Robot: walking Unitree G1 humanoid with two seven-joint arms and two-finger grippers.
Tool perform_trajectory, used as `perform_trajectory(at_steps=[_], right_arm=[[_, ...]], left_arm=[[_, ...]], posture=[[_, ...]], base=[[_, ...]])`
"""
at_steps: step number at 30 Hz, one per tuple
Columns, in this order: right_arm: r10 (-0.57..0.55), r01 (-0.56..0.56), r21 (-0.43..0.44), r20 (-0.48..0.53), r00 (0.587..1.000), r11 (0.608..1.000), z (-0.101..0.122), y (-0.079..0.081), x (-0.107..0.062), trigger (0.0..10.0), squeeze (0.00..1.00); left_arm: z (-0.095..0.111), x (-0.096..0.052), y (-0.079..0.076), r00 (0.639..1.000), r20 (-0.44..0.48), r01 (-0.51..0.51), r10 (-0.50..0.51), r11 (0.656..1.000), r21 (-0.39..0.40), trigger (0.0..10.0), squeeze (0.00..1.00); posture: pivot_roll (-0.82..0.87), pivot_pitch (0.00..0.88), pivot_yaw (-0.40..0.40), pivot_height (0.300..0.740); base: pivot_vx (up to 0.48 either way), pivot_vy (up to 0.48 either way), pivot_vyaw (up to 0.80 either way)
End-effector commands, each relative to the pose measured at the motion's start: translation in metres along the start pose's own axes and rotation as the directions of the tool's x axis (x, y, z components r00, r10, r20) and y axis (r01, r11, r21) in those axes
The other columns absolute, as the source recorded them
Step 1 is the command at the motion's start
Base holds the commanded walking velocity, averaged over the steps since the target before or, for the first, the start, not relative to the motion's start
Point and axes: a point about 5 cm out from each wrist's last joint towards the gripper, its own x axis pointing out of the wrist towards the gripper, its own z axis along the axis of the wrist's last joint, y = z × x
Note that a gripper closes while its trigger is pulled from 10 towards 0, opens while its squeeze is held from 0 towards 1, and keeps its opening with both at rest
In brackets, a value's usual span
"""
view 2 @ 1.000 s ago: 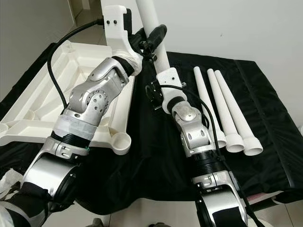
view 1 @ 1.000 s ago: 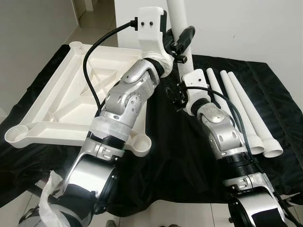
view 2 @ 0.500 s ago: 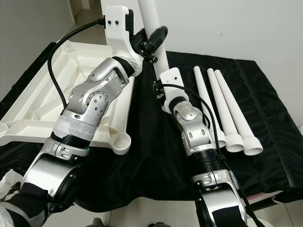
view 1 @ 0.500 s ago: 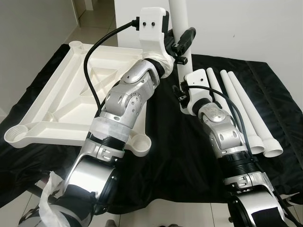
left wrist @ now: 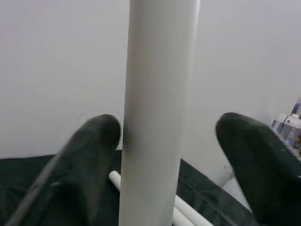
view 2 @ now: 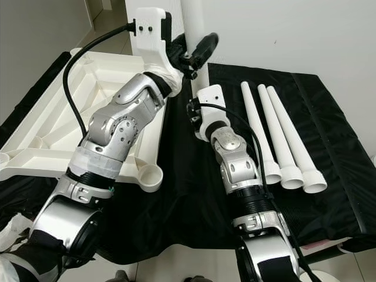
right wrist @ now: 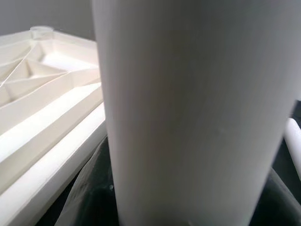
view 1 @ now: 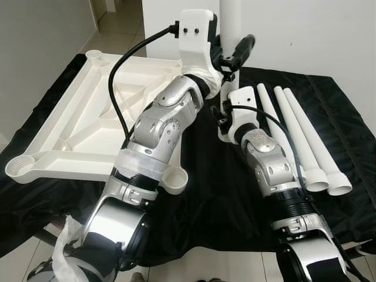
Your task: Building children table
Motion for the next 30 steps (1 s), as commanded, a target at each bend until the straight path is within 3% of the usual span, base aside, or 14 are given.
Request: perform_trajectory(at_steps=[1,3,4,6,7,16,24,25,30], right_arm=[[-0.03,0.029,0.025,0.016,0.999,0.999,0.005,-0.004,0.002,10.0,0.0],[-0.056,0.056,0.045,0.014,0.998,0.997,0.004,-0.008,0.001,10.0,0.0],[-0.087,0.085,0.056,0.023,0.996,0.995,0.005,-0.012,0.0,10.0,0.0],[-0.108,0.106,0.063,0.029,0.994,0.992,0.006,-0.015,0.0,10.0,0.0],[-0.134,0.131,0.071,0.036,0.99,0.989,0.006,-0.019,-0.002,10.0,0.0],[-0.201,0.191,0.122,0.077,0.977,0.974,0.004,-0.03,-0.012,10.0,0.0],[-0.177,0.16,0.138,0.122,0.977,0.977,0.004,-0.024,-0.023,10.0,0.0],[-0.161,0.145,0.133,0.118,0.98,0.98,-0.001,-0.022,-0.03,10.0,0.0],[-0.159,0.146,0.122,0.109,0.981,0.982,-0.006,-0.023,-0.037,10.0,0.0]], left_arm=[[-0.002,0.0,-0.009,0.994,-0.012,0.107,-0.107,0.994,0.002,10.0,1.0],[-0.002,-0.001,-0.009,0.994,-0.015,0.11,-0.11,0.994,0.01,10.0,1.0],[-0.002,-0.003,-0.009,0.994,-0.016,0.11,-0.11,0.994,0.015,10.0,0.74],[-0.002,-0.004,-0.009,0.994,-0.015,0.11,-0.11,0.994,0.018,10.0,0.74],[-0.002,-0.006,-0.007,0.994,-0.014,0.105,-0.105,0.994,0.026,10.0,0.0],[-0.009,-0.021,0.012,0.997,-0.056,0.05,-0.046,0.995,0.082,10.0,0.0],[-0.025,-0.043,0.043,0.986,-0.135,-0.064,0.093,0.976,0.206,10.0,0.0],[-0.033,-0.059,0.06,0.972,-0.167,-0.114,0.164,0.954,0.277,10.0,0.0],[-0.038,-0.074,0.073,0.96,-0.193,-0.132,0.204,0.934,0.331,10.0,0.0]], posture=[[-0.01,0.068,-0.005,0.74],[-0.01,0.068,-0.003,0.74],[-0.01,0.068,-0.001,0.74],[-0.01,0.068,-0.001,0.74],[-0.01,0.069,0.001,0.74],[-0.01,0.075,0.005,0.74],[-0.01,0.078,0.013,0.74],[0.0,0.08,0.013,0.74],[0.0,0.082,0.015,0.74]], base=[[0.0,0.0,0.0],[0.0,0.0,0.0],[0.0,0.0,0.0],[0.0,0.0,0.0],[0.0,0.0,0.0],[0.0,0.0,0.0],[0.0,0.0,0.0],[0.0,0.0,0.0],[0.0,0.0,0.0]])
